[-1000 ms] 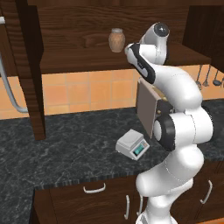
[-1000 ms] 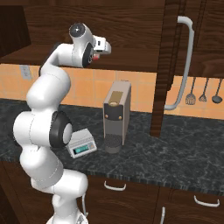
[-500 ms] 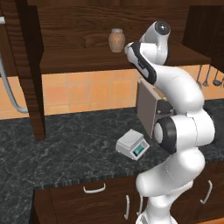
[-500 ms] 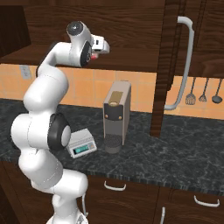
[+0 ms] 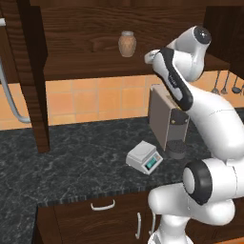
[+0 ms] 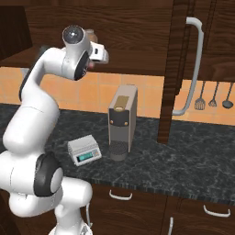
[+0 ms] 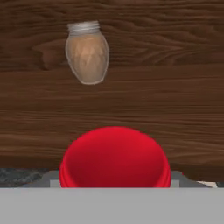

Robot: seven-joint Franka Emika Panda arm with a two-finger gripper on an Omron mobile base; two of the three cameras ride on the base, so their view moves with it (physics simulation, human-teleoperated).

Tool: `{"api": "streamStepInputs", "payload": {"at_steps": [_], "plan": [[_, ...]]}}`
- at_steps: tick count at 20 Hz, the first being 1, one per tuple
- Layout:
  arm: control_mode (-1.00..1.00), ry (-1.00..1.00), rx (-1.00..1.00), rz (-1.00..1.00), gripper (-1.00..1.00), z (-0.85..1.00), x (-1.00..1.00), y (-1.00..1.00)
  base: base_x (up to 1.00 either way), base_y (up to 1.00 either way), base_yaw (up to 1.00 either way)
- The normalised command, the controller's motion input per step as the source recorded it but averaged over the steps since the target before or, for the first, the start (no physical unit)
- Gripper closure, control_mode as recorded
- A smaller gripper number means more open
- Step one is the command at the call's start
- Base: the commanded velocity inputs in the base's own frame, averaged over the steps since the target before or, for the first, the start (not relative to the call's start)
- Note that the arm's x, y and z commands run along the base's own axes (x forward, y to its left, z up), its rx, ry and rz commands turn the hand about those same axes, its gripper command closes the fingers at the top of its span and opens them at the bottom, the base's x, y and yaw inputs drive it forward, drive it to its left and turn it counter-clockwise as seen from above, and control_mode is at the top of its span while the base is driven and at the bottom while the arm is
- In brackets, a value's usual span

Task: Pick the jam and place it on the digital scale for weighing, and close the cabinet.

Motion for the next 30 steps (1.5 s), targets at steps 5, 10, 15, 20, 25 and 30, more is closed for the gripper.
{"api": "streamStepInputs", "payload": {"at_steps": [5, 10, 15, 20, 25, 30], "plan": [[-1.00, -0.17, 0.02, 0.18, 1.00, -0.09, -1.00, 0.01, 0.00, 0.00, 0.00], [-1.00, -0.25, 0.03, 0.28, 1.00, -0.64, -1.00, 0.18, 0.00, 0.00, 0.00], [-1.00, -0.06, 0.00, 0.35, 1.00, -0.64, -0.87, 0.00, 0.00, 0.00, 0.00], [-1.00, -0.01, 0.00, 0.35, 1.00, -0.77, -0.31, 0.00, 0.00, 0.00, 0.00], [-1.00, 0.04, 0.00, 0.20, 1.00, -0.75, -0.08, 0.00, 0.00, 0.00, 0.00], [-1.00, 0.12, -0.06, 0.02, 1.00, -0.81, 0.16, 0.09, 0.00, 0.00, 0.00]]}}
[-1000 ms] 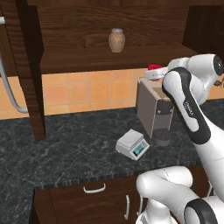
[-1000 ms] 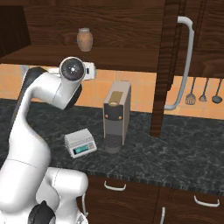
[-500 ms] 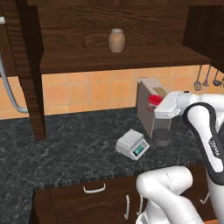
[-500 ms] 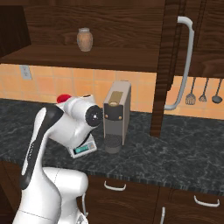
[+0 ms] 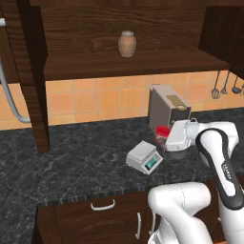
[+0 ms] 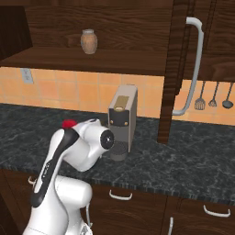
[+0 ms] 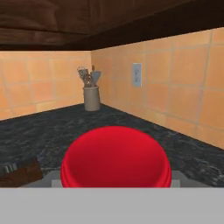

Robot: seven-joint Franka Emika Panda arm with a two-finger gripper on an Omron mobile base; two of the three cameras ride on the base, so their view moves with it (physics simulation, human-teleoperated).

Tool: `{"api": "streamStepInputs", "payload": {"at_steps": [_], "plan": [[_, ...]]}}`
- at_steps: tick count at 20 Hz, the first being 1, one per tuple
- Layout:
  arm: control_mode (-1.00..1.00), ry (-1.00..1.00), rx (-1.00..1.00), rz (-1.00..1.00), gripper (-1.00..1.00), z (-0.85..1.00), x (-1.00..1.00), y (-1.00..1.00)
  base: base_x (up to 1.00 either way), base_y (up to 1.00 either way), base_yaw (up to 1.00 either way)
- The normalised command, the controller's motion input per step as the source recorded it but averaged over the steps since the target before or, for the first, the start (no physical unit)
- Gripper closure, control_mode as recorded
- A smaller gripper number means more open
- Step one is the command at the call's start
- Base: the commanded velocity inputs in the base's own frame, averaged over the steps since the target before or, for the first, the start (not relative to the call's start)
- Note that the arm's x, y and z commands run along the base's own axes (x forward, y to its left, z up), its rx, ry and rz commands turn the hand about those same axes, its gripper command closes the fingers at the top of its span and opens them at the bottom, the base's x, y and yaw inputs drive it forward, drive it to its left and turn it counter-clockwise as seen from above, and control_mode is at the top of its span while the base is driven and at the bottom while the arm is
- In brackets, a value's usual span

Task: Pick the jam and place it on the digital scale for weighing, and close the cabinet.

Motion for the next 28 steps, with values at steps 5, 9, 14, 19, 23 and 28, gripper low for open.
{"api": "streamStepInputs", "payload": {"at_steps": [5, 9, 14, 19, 23, 28], "plan": [[-1.00, 0.11, -0.13, 0.00, 1.00, -0.68, 0.25, 0.32, 0.00, 0.00, 0.00], [-1.00, 0.13, -0.07, 0.00, 1.00, -0.44, 0.31, 0.10, 0.00, 0.00, 0.00], [-1.00, 0.05, 0.00, 0.00, 1.00, -0.31, 0.23, 0.00, 0.00, 0.00, 0.00], [-1.00, 0.00, -0.01, 0.00, 1.00, -0.42, 0.17, 0.00, 0.00, 0.00, 0.00], [-1.00, 0.00, -0.02, 0.00, 1.00, -0.44, 0.18, 0.00, 0.00, 0.00, 0.00], [-1.00, 0.00, -0.03, 0.00, 1.00, -0.50, 0.14, 0.07, 0.00, 0.00, 0.00]]}}
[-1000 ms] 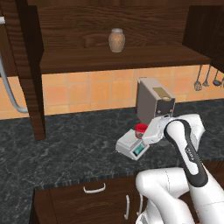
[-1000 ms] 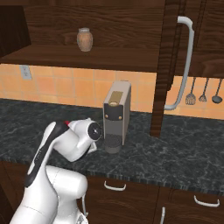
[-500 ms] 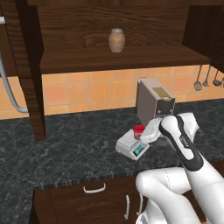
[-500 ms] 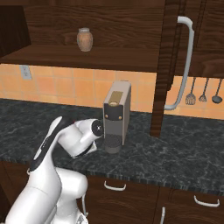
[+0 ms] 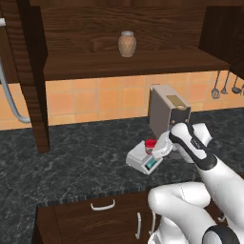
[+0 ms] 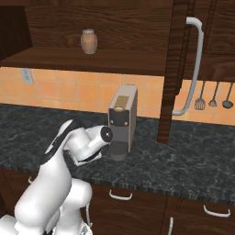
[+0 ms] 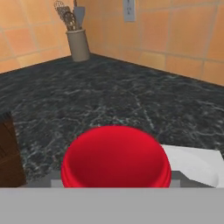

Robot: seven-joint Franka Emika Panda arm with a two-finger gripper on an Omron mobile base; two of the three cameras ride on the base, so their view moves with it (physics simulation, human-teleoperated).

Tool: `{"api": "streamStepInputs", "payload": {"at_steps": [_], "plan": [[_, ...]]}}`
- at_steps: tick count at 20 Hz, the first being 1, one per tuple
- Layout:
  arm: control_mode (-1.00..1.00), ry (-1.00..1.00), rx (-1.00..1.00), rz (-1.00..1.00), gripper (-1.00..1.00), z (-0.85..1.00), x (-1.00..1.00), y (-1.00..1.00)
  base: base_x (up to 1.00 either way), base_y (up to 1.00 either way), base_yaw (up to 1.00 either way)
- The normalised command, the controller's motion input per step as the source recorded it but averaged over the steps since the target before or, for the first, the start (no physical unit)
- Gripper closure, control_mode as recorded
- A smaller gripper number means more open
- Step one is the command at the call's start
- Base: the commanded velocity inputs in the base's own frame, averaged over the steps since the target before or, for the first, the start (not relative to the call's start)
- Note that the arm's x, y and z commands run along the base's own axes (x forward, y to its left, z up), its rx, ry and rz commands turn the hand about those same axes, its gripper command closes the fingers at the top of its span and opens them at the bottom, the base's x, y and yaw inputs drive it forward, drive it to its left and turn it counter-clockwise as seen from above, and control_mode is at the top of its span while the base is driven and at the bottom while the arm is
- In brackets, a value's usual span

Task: Pick the jam and place it on the digital scale for weighing, and close the cabinet.

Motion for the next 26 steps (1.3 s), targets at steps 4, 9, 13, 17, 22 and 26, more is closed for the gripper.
{"api": "streamStepInputs", "payload": {"at_steps": [4, 9, 13, 17, 22, 26], "plan": [[-1.00, -0.02, -0.02, 0.00, 1.00, -0.53, 0.18, 0.16, 0.00, 0.00, 0.00], [-1.00, -0.01, 0.00, 0.00, 1.00, -0.44, 0.24, 0.23, 0.00, 0.00, 0.00], [-1.00, -0.03, 0.00, 0.00, 1.00, -0.40, 0.27, 0.08, 0.00, 0.00, 0.00], [-1.00, -0.05, 0.00, 0.00, 1.00, -0.39, 0.21, 0.00, 0.00, 0.00, 0.00], [-1.00, -0.07, 0.00, 0.00, -1.00, -0.22, 0.19, 0.00, 0.00, 0.00, 0.00], [-1.00, -0.01, 0.00, 0.00, -1.00, -0.05, -0.02, 0.00, 0.00, 0.00, 0.00]]}}
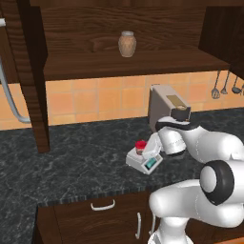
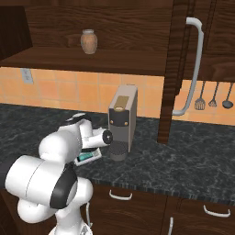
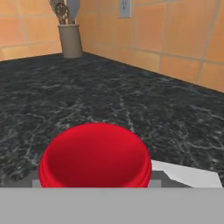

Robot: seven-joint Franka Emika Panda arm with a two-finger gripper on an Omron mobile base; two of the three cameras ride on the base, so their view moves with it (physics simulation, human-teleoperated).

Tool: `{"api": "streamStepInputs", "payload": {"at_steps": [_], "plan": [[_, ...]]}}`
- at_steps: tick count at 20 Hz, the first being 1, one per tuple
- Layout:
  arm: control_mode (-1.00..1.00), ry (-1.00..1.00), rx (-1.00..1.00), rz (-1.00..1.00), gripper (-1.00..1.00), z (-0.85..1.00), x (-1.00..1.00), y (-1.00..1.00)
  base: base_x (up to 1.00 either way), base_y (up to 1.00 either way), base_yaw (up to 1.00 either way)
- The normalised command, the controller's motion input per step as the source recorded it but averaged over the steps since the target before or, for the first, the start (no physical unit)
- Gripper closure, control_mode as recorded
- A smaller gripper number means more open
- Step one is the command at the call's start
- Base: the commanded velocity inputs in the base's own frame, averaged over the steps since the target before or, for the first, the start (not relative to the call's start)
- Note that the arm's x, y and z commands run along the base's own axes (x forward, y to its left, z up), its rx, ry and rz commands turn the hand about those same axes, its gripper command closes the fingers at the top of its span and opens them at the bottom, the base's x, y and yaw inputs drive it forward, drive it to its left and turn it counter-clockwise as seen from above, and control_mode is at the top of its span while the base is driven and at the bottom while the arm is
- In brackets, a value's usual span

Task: Pick the jam and place it on the digital scale for weighing, and close the cabinet.

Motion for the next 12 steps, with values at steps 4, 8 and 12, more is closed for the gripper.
{"api": "streamStepInputs", "payload": {"at_steps": [4, 8, 12], "plan": [[-1.00, -0.01, 0.00, -0.01, -1.00, 0.00, -0.15, 0.00, 0.00, 0.00, 0.00], [-1.00, -0.01, 0.00, -0.02, -1.00, 0.03, -0.09, -0.03, 0.00, 0.00, 0.00], [-1.00, -0.01, 0.00, 0.00, -1.00, 0.01, -0.03, -0.13, 0.00, 0.00, 0.00]]}}
